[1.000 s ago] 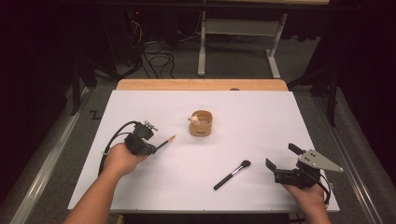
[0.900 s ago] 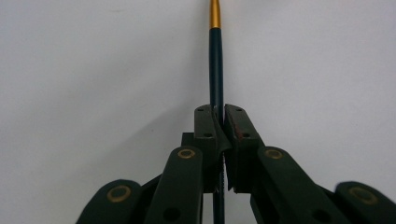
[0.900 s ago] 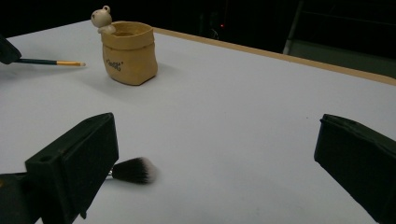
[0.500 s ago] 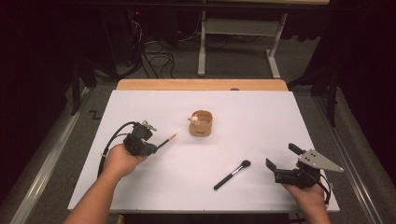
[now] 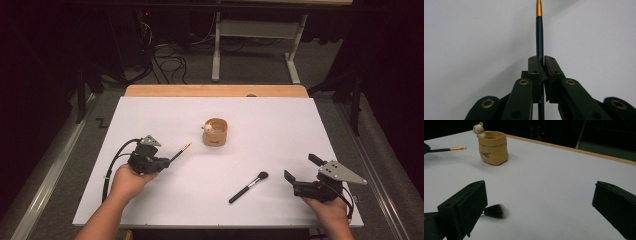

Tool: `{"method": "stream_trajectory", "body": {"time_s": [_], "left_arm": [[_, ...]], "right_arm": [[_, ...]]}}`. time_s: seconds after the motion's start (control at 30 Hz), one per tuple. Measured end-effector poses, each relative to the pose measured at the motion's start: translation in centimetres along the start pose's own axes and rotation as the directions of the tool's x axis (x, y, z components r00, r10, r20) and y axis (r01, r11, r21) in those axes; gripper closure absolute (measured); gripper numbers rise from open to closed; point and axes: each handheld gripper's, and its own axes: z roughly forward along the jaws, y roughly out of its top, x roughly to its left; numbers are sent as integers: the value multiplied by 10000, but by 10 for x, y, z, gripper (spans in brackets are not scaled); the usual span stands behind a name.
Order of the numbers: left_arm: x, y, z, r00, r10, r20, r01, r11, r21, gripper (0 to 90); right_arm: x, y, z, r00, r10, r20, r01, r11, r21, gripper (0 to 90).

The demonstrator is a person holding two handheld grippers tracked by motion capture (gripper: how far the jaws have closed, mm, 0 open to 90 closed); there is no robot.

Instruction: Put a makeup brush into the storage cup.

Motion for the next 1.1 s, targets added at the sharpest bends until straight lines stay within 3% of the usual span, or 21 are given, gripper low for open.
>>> {"method": "stream_trajectory", "body": {"time_s": [0.13, 0.27, 0.4, 0.47, 0.53, 0.67, 0.7, 0.8, 0.83, 0.87, 0.93, 0.97, 1.03, 1.1], "left_arm": [[-1, -9, -1, 9997, -167, 193, 180, 9972, -725, 846], [-2, -14, -2, 9995, -156, 292, 188, 9936, -1112, 845], [-3, -22, -6, 9989, -174, 438, 255, 9816, -1894, 845], [-4, -23, -7, 9993, -123, 364, 195, 9788, -2039, 845], [-6, -27, -9, 9992, -148, 380, 240, 9665, -2556, 846], [-9, -30, -12, 9995, -89, 304, 180, 9497, -3127, 845], [-9, -30, -12, 9995, -89, 304, 180, 9497, -3127, 845], [-11, -33, -14, 9997, -100, 235, 175, 9376, -3472, 845], [-12, -35, -15, 9997, -161, 166, 211, 9258, -3774, 845], [-13, -36, -16, 9996, -206, 167, 256, 9190, -3935, 845], [-14, -38, -16, 9997, -254, 70, 260, 9093, -4153, 845], [-14, -38, -16, 9997, -254, 70, 260, 9093, -4153, 845], [-14, -40, -17, 9995, -326, 18, 302, 9020, -4306, 845], [-14, -43, -17, 9992, -384, -130, 283, 8897, -4556, 845]], "right_arm": [[0, 0, 0, 10000, -16, 24, 16, 10000, 34, 6], [0, -1, 1, 10000, -16, 16, 16, 10000, 36, 6], [0, -1, 1, 10000, -26, 2, 26, 10000, 46, 6], [0, -1, 1, 10000, -5, 5, 5, 10000, 48, 6], [1, -1, 1, 10000, 53, 8, -53, 10000, 82, 6], [0, -2, 1, 10000, 17, 7, -17, 10000, 81, 6], [0, -2, 1, 10000, 17, 7, -17, 10000, 81, 6], [1, -2, 1, 10000, 24, 24, -24, 9999, 127, 6], [1, -2, 2, 10000, 5, 20, -5, 9999, 107, 6], [1, -2, 2, 10000, 19, 20, -20, 9999, 120, 6], [1, -2, 2, 10000, 14, 22, -14, 9999, 124, 6], [1, -2, 2, 10000, 14, 22, -14, 9999, 124, 6], [1, -2, 2, 10000, 6, 26, -6, 9999, 116, 6], [1, -2, 2, 10000, -9, 27, 9, 9999, 117, 6]]}}
